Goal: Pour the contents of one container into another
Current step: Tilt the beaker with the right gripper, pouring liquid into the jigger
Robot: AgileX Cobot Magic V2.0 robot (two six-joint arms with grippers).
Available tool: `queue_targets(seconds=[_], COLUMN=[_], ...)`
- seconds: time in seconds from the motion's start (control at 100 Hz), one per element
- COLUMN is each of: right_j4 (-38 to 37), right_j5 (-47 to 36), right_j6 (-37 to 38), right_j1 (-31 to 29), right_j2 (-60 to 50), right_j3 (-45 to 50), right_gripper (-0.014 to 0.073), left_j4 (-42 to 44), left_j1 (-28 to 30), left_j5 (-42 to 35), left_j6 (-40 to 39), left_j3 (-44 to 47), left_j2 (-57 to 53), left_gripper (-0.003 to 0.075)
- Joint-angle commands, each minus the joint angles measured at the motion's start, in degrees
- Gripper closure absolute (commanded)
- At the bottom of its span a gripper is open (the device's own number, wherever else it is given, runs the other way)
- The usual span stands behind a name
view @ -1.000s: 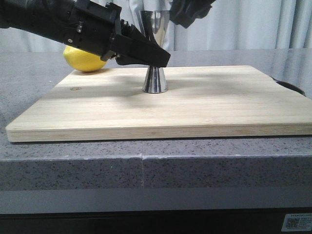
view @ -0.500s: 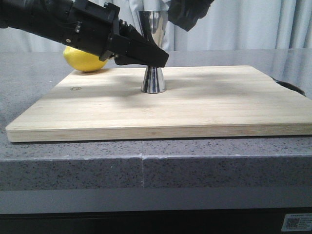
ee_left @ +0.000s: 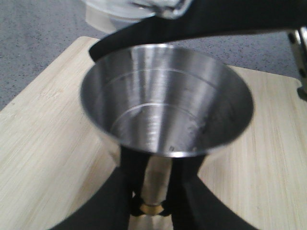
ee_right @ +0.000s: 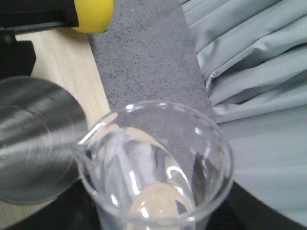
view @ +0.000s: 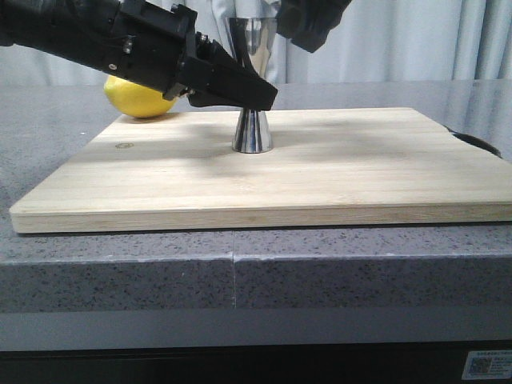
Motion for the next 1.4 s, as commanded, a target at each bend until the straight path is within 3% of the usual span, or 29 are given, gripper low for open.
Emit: queue_targets(seconds=[0.0, 1.39], right_j4=[-2.1, -11.8], right_j5=[-3.7, -4.1], right_j6=[-0.3, -0.3], right_j1=[0.1, 0.1], right_j2=[-2.2, -2.2], right_j3=[-2.1, -2.1], right_gripper=[0.0347, 0.0347], left_j4=[-2.7, -2.7], left_j1=[-0.1, -0.1], left_j5=[2.4, 2.4], left_j6=[0.1, 0.1], left_j3=[-1.5, -1.5], left_j2=[-2.9, -2.9], left_gripper=[0.0739, 0.0739])
